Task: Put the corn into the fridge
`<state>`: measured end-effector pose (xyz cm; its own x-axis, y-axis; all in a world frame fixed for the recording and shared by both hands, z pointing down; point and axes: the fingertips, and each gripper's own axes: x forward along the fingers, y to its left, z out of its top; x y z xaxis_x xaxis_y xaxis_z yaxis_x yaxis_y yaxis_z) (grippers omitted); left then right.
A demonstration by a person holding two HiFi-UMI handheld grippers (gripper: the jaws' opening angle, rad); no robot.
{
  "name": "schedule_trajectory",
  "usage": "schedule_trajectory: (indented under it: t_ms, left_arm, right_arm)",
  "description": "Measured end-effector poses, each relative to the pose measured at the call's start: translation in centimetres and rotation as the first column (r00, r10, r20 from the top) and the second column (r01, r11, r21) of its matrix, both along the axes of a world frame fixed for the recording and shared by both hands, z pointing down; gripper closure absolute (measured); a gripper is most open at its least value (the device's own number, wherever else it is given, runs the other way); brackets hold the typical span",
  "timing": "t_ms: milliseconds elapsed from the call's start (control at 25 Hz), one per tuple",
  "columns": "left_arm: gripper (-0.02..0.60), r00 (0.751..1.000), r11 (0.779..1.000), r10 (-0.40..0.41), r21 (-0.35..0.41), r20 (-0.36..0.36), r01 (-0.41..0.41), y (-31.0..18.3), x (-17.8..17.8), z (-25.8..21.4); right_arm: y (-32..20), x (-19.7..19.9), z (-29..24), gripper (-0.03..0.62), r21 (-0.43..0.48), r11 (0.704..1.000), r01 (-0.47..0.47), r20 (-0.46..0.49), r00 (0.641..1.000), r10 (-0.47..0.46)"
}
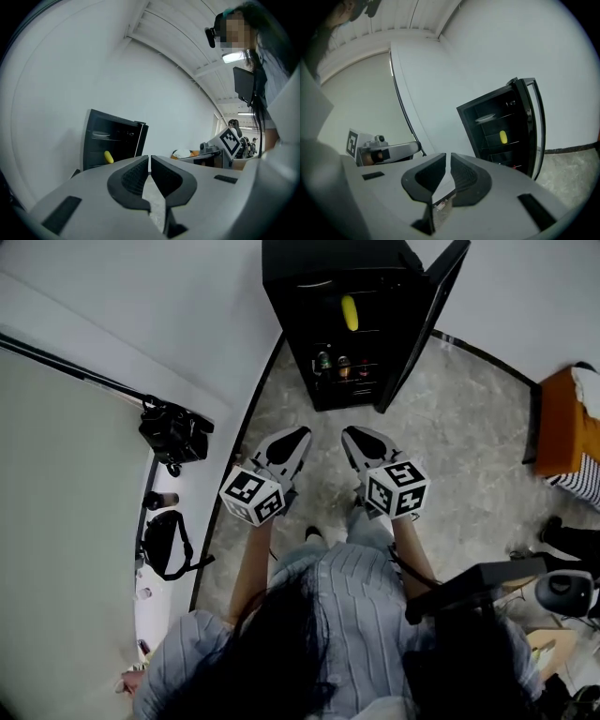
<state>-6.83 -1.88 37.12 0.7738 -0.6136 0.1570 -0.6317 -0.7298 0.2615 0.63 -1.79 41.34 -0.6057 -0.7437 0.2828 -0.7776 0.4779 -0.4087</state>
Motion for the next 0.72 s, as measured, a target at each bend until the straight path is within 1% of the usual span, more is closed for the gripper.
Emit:
schedule_trajectory:
  t_ms: [120,240,480,640,720]
  left_arm:
    - [0.574,0.999,0.999,0.031,-0.007,-0.014,-0.031,1.6,-1.6,0.0]
    - [0.574,0.998,0.999,0.046,-0.014,-0.034,-0.046,3.0,-3.2,0.1]
    - [0.574,0.994,0.995,0.097,-0.014,-0.050,-0.097,7.7,-6.6,0.3]
    - [0.574,0.991,0.994,0.112,-0.008,-0.066,-0.113,10.0,-8.6,0.7]
    - [0.574,0.990,0.992,0.122,-0.005,-0.078,-0.122,11.1,-9.0,0.9]
  right_arm:
    - [1.5,-2.1,-0.4,0.553,0.001,1.000,-0.010,-0.007,1.000,0.010]
    - [2.8,-3.6,-0.6,0.554,-0.003,1.000,-0.026,-0.007,1.000,0.026]
    - [7.4,-7.3,-0.3,0.556,0.003,0.998,-0.060,-0.020,0.998,0.061]
    - [10.5,-9.2,-0.1,0.559,0.004,0.997,-0.080,-0.033,0.996,0.080]
    - [11.9,-9.5,-0.1,0.559,0.004,0.996,-0.091,-0.036,0.995,0.091]
